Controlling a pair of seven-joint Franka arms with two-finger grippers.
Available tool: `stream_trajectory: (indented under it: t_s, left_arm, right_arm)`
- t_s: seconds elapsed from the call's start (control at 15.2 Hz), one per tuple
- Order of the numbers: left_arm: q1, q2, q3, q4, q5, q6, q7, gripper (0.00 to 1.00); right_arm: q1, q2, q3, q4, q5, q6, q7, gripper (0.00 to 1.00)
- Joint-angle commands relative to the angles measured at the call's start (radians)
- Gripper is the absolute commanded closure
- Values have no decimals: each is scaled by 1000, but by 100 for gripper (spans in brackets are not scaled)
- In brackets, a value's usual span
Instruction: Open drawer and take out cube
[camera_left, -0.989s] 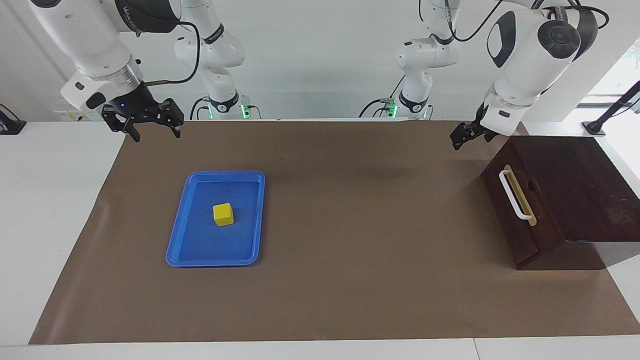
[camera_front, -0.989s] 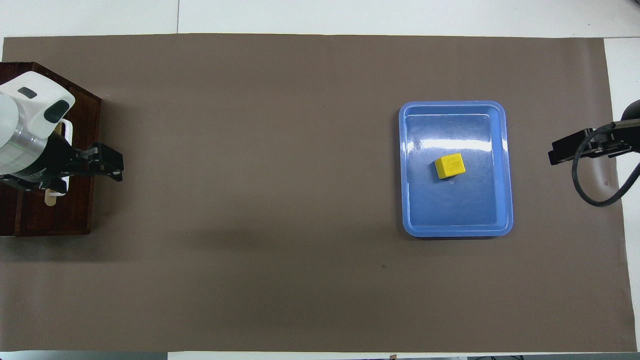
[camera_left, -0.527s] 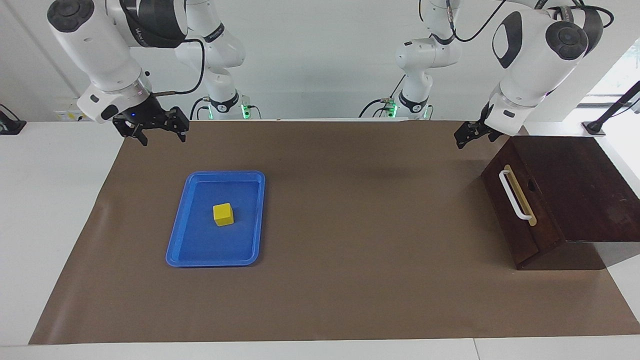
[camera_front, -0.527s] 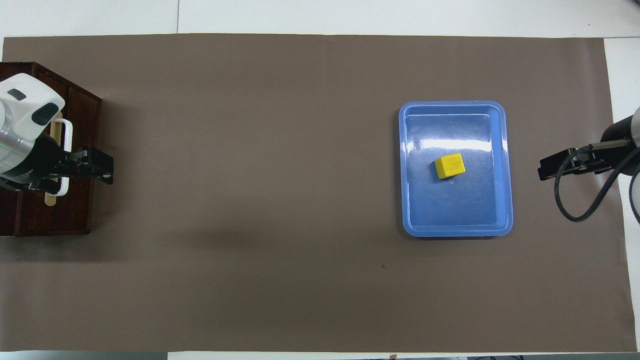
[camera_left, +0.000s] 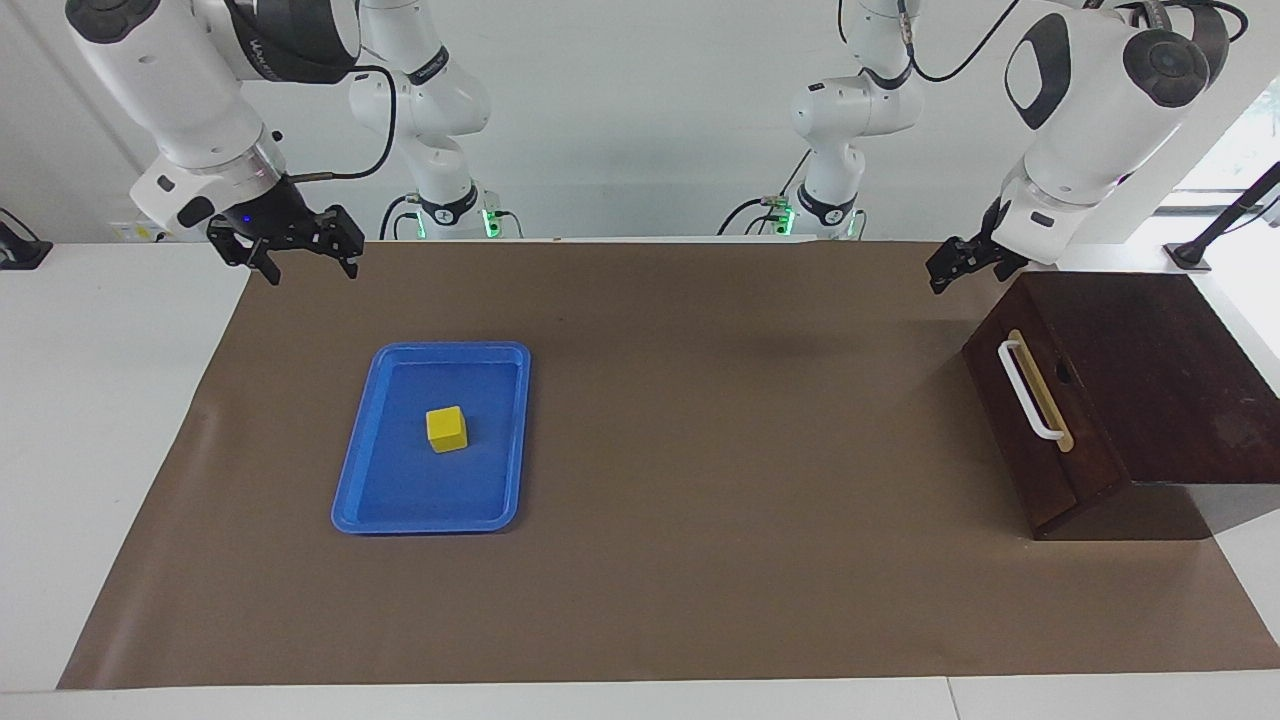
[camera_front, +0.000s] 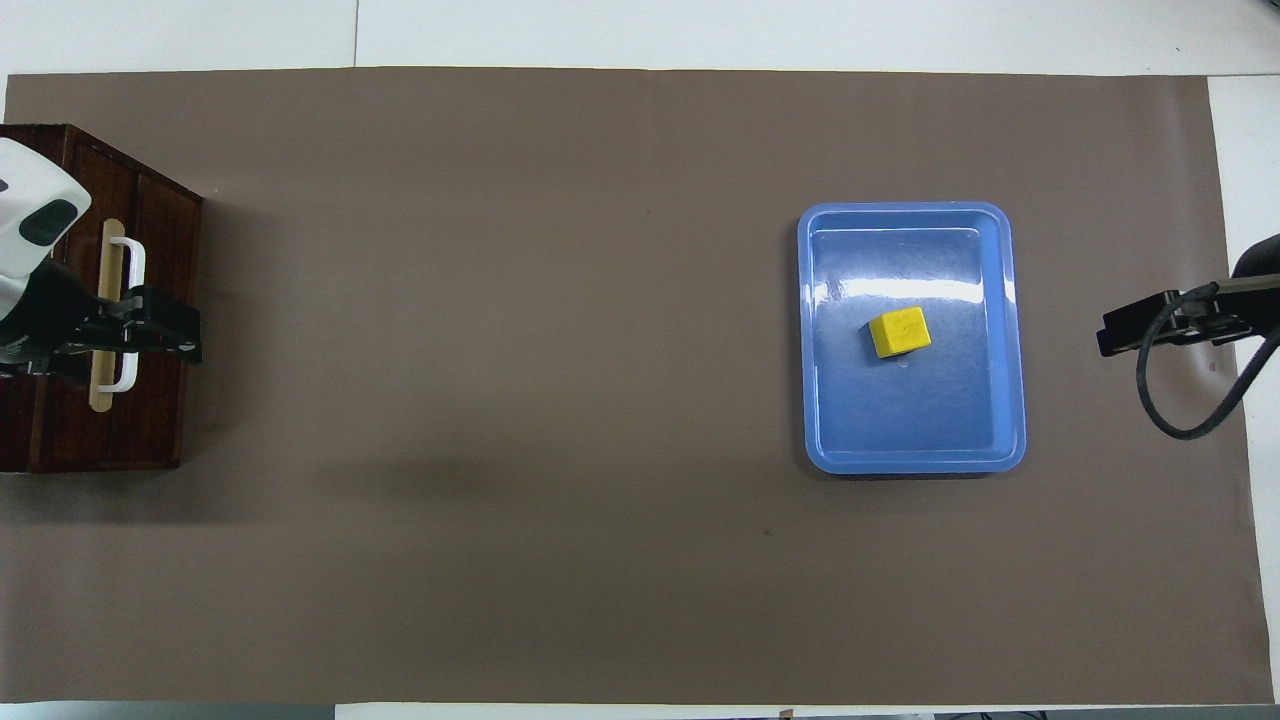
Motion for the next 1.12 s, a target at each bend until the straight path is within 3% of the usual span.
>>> stream_trajectory:
  t_s: [0.0,1.05]
  left_arm:
    - [-10,-23,12,3,-14,-19,14,0]
    - [4,-29,14,-9,-14,-7,5,0]
  right_arm:
    - [-39,4,12,12,-25,-15,-25,0]
    - [-43,0,20,10,-57,-12,-24,0]
